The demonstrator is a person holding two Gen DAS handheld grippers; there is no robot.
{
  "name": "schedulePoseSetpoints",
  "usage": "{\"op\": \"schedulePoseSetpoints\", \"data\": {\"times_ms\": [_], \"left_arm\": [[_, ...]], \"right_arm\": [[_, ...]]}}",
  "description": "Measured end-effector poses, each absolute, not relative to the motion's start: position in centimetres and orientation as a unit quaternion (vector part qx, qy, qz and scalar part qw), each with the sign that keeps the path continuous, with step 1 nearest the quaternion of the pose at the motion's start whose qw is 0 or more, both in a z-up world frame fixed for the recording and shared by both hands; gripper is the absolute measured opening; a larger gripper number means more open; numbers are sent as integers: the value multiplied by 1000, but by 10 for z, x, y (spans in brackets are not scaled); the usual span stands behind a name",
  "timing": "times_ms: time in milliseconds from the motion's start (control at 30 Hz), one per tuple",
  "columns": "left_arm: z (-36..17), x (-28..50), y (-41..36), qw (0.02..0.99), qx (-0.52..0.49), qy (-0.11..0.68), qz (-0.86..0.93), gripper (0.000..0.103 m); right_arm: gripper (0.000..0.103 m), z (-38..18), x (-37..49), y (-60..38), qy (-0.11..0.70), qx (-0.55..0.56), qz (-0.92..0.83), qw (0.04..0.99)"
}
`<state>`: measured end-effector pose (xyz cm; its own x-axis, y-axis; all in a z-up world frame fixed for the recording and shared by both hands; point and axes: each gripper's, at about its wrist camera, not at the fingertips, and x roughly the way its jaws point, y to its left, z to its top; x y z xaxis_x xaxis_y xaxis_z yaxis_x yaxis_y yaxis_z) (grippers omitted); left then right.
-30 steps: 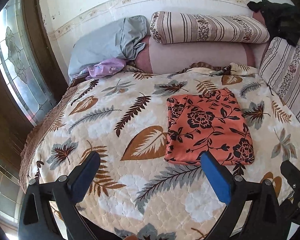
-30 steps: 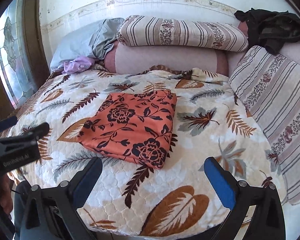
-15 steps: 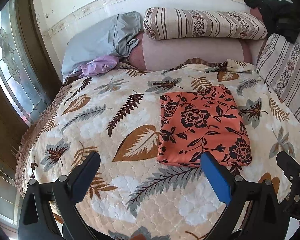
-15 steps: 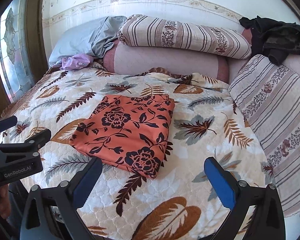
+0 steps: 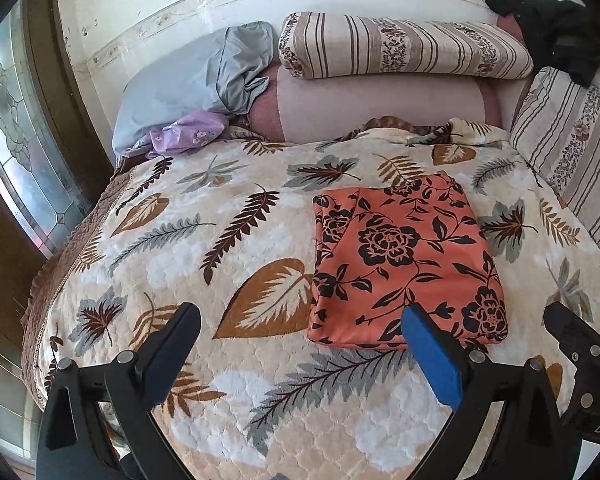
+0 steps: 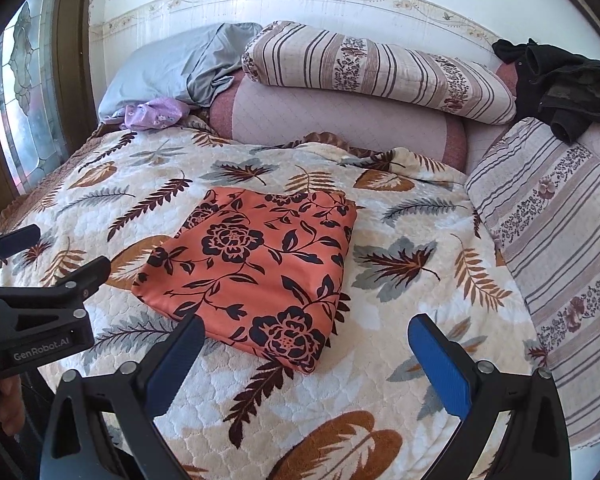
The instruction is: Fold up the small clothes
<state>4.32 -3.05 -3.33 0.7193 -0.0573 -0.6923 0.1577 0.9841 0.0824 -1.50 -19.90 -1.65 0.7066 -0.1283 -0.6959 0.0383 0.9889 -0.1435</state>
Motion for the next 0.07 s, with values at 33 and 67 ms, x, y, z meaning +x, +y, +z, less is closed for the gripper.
{"op": "schedulePoseSetpoints", "data": {"times_ms": [33, 67], "left_arm": [[-33, 45, -32, 926, 70, 368, -57, 100], [-34, 47, -33, 926, 71, 367, -58, 100]], "right_arm": [[103, -18, -12, -199, 382, -59, -45, 921], [103, -19, -10, -199, 383, -60, -44, 921]]}}
